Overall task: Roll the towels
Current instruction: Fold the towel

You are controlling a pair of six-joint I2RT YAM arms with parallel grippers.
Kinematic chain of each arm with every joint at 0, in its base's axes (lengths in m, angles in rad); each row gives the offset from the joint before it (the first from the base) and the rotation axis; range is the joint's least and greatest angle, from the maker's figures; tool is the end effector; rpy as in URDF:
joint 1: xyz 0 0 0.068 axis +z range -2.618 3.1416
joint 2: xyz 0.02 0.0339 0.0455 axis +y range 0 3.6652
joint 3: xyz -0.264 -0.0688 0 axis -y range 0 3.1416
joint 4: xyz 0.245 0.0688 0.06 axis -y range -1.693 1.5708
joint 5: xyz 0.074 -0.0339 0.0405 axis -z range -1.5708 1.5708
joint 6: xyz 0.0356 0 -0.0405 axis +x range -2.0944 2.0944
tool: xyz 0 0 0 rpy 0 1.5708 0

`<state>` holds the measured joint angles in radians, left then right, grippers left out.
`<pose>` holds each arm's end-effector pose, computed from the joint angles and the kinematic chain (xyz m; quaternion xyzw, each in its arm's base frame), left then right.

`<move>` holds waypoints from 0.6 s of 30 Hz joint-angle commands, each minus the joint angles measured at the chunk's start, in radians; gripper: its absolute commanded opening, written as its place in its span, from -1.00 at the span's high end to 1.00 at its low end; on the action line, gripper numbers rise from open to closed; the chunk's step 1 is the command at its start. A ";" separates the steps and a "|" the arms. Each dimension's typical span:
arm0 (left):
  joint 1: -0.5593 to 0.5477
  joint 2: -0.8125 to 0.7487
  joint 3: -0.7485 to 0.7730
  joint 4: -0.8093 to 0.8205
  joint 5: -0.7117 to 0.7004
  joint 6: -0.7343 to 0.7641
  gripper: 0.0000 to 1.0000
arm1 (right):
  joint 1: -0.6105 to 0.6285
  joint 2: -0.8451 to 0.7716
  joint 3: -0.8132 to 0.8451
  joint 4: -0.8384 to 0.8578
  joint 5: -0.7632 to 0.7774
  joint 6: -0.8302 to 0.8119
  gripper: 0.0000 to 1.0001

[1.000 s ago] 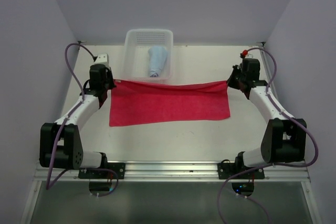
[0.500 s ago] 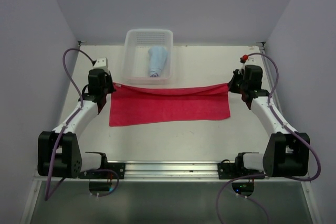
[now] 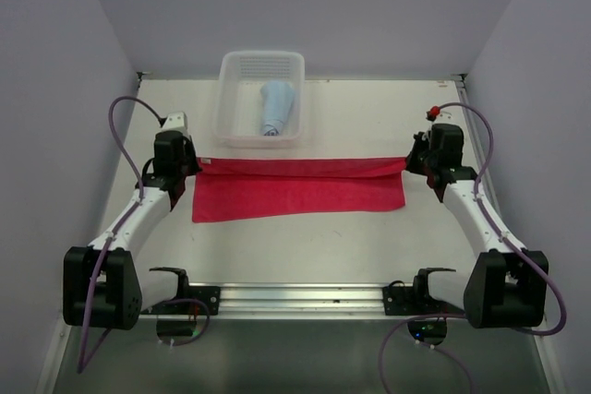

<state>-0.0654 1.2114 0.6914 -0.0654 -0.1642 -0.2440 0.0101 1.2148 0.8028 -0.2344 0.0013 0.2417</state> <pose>0.2604 -0.0112 0.2307 -0.1169 0.8711 -0.0012 0.4769 0.2640 0.0026 0.2518 0.1037 0.8890 0.0554 0.4425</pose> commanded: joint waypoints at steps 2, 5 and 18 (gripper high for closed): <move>0.010 -0.047 -0.024 -0.017 -0.031 -0.012 1.00 | -0.006 -0.046 -0.017 -0.022 0.025 0.014 1.00; 0.010 -0.052 -0.035 -0.022 -0.015 -0.014 1.00 | -0.006 -0.049 -0.028 -0.034 0.020 0.015 1.00; 0.009 -0.095 -0.078 -0.054 0.023 -0.023 1.00 | -0.006 -0.040 -0.063 -0.085 0.031 0.038 1.00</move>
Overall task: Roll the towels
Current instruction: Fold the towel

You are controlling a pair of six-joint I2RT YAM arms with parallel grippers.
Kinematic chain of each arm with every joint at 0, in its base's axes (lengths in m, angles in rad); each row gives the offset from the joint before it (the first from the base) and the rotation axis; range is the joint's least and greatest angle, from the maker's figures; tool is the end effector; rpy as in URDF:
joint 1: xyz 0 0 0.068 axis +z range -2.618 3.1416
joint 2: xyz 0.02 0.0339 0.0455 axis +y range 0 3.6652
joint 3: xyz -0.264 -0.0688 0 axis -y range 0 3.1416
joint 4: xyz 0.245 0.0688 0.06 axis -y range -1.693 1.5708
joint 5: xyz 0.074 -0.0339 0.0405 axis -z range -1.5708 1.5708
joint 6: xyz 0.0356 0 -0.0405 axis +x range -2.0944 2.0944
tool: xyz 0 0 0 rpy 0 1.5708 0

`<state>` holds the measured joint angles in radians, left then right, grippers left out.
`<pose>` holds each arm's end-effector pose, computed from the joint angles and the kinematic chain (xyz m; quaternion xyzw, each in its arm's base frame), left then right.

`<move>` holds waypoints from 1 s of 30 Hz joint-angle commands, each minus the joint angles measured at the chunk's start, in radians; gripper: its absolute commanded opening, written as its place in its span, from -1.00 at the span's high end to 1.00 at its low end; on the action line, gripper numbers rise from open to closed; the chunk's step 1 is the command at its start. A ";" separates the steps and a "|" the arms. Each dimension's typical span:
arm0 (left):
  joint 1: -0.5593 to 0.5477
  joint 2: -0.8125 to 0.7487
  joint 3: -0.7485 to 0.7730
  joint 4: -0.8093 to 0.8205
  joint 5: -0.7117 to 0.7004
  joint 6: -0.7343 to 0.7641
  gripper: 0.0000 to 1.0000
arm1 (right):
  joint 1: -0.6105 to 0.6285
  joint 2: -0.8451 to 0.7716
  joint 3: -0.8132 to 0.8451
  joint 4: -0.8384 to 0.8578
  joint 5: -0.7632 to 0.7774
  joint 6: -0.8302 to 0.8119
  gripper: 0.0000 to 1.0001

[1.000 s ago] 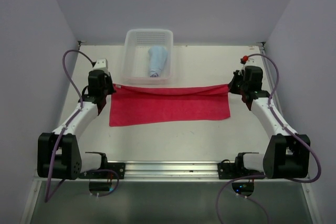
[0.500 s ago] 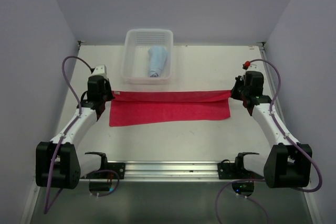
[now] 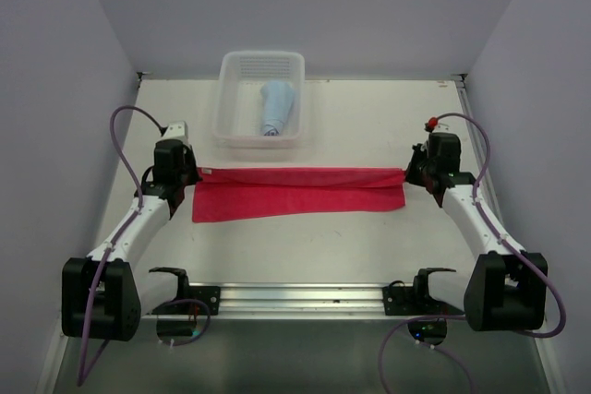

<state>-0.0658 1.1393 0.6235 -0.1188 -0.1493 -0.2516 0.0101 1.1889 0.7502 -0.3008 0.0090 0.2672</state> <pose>0.2401 -0.0105 0.2199 -0.1161 0.8830 -0.0054 0.4548 0.2499 0.0022 0.2349 0.1191 0.9071 0.0517 0.4005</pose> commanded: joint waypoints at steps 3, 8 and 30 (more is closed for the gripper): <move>0.009 -0.024 -0.018 -0.004 0.022 -0.017 1.00 | -0.006 -0.017 -0.023 -0.015 0.026 0.012 1.00; 0.009 -0.035 -0.033 -0.009 0.037 -0.021 1.00 | -0.006 -0.017 -0.028 -0.024 0.032 0.013 1.00; 0.004 -0.026 -0.044 -0.018 0.093 -0.017 1.00 | -0.006 -0.005 -0.078 -0.047 0.000 0.030 0.69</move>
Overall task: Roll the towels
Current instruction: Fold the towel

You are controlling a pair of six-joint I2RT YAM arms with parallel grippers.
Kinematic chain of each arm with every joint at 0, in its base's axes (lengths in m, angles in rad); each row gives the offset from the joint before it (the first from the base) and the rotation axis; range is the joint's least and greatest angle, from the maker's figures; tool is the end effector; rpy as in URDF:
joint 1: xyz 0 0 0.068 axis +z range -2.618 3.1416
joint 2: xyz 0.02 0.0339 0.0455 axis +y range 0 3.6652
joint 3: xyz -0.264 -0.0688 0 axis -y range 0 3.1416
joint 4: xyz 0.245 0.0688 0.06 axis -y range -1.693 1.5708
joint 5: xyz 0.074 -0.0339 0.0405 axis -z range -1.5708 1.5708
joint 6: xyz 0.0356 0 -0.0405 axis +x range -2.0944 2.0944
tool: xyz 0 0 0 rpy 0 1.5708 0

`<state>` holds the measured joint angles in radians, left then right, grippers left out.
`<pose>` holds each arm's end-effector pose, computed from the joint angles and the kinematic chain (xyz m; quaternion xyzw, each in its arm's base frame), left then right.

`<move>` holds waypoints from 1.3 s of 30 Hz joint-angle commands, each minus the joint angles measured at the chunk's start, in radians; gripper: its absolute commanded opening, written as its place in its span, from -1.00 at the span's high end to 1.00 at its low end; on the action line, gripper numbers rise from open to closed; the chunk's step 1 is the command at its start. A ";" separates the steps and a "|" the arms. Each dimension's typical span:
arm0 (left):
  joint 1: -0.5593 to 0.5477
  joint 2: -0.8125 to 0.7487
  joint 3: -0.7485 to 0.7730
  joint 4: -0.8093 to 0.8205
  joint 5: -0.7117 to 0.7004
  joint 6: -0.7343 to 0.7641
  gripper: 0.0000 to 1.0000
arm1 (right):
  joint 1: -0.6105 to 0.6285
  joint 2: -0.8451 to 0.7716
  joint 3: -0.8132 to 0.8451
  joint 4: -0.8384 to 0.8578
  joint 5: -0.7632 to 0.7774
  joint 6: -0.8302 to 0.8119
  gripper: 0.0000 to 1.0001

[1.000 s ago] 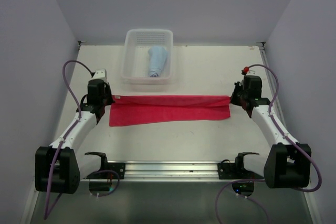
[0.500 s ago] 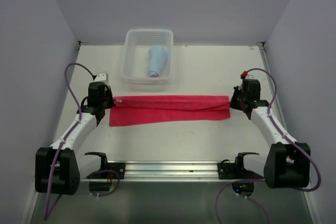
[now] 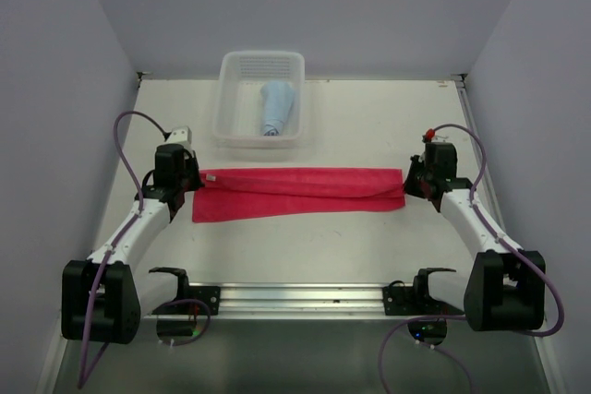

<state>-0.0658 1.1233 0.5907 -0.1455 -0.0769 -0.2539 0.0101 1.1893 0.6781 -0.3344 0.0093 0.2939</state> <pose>0.2322 -0.0126 0.2101 -0.1012 0.8958 -0.0344 0.4314 0.2374 0.0021 0.2090 0.1339 0.9253 0.0494 0.3513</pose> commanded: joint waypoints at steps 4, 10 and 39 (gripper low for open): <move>-0.009 -0.008 -0.014 0.011 0.011 -0.010 1.00 | -0.006 -0.007 -0.005 -0.031 -0.005 0.008 0.53; -0.032 -0.019 -0.012 0.007 -0.003 -0.007 1.00 | -0.006 -0.013 -0.006 -0.043 -0.048 0.019 0.48; -0.040 0.029 0.073 -0.123 -0.208 -0.108 0.02 | 0.036 0.217 0.228 -0.026 -0.158 0.097 0.35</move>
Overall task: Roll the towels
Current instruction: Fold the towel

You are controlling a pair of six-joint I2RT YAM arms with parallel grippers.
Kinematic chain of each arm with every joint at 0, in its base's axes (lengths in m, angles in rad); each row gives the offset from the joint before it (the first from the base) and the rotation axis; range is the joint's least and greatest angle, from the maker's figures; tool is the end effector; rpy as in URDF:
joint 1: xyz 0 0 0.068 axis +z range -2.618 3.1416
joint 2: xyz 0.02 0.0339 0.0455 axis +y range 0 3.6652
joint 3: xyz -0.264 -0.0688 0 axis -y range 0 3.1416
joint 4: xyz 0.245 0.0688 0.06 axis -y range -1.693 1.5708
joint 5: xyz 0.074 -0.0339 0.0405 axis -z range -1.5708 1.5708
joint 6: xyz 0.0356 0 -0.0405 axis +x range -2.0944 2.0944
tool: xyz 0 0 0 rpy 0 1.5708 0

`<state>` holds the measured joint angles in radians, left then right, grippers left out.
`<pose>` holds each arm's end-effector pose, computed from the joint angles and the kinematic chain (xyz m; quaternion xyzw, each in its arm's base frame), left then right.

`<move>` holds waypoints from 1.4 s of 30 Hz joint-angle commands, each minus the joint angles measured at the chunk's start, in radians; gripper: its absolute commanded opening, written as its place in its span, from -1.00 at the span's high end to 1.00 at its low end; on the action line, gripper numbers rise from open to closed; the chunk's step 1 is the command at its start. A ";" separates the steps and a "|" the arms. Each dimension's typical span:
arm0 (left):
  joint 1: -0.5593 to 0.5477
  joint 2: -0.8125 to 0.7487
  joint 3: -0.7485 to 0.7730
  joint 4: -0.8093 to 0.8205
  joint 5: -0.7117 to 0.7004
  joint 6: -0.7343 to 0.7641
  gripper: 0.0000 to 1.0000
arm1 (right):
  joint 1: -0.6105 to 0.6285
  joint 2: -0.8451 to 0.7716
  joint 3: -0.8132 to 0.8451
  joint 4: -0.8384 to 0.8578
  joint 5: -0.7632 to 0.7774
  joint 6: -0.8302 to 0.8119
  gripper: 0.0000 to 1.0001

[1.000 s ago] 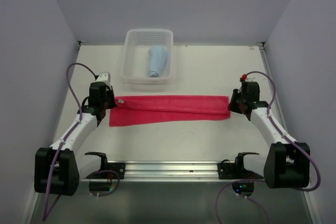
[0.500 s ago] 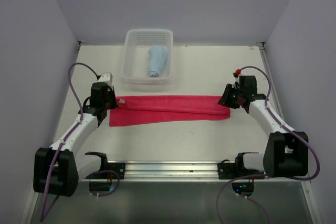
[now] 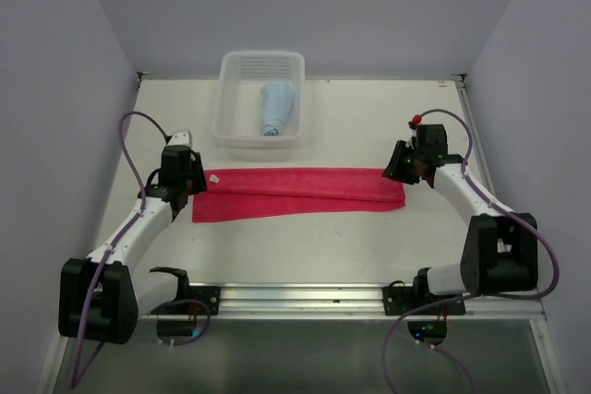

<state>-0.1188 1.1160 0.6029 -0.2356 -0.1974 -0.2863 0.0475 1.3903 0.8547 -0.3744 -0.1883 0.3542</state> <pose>0.2259 -0.0199 0.2085 -0.1155 0.9058 0.0085 0.4077 0.2802 0.0200 0.2137 0.1137 0.9353 0.1516 0.2987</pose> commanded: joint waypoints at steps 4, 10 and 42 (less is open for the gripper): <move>0.086 0.180 0.149 -0.064 -0.048 -0.109 0.00 | -0.003 0.045 0.087 0.009 0.058 0.037 0.35; 0.119 0.307 0.242 -0.008 0.097 -0.142 -0.03 | -0.018 0.102 0.124 0.015 0.047 0.042 0.36; 0.245 0.495 0.213 0.131 0.282 -0.252 0.15 | -0.087 0.196 0.142 0.026 0.007 0.045 0.43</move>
<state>0.1051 1.5974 0.8284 -0.1650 0.0753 -0.5014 -0.0341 1.5799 0.9668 -0.3710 -0.1604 0.3897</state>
